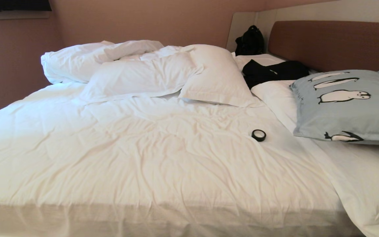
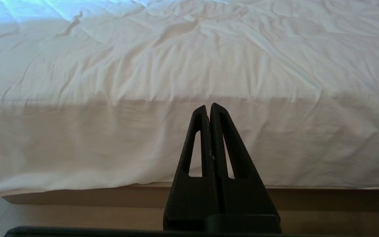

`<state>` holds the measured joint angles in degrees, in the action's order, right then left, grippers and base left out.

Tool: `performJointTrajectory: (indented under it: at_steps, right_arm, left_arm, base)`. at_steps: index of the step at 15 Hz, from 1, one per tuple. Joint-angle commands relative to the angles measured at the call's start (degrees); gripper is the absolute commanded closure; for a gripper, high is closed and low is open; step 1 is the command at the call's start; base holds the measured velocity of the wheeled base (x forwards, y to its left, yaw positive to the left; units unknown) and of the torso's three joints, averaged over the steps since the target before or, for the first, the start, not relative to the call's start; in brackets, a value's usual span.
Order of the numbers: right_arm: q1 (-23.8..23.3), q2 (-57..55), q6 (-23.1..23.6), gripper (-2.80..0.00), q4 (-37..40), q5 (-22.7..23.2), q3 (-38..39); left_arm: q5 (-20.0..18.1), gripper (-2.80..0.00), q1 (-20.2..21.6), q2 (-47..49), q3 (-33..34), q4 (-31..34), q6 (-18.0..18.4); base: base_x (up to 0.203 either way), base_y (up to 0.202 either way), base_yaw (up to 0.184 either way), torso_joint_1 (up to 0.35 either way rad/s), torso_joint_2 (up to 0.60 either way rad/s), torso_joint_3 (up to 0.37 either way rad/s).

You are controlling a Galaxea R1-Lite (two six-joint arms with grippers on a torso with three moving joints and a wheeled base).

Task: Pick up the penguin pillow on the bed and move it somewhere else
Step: Place the pillow at the bedside

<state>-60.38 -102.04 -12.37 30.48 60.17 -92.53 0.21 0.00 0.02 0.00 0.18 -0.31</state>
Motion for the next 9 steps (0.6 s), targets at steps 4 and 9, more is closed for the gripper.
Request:
performJointTrajectory:
  at_steps: [4,9]
  right_arm:
    - [-0.7,-0.9,-11.0,0.0,-0.1,-13.3,-11.2]
    - [0.5,-4.5,-12.9,0.0,-0.5,-33.0,-16.6]
  left_arm:
    - [0.0,0.0,0.0,0.0,0.1,0.0,-0.1]
    - [0.1,0.0,0.0,0.0,0.1,0.0,0.0]
  base:
    - [0.0,0.0,0.0,0.0,0.0,0.0]
    - [0.0,0.0,0.0,0.0,0.0,0.0]
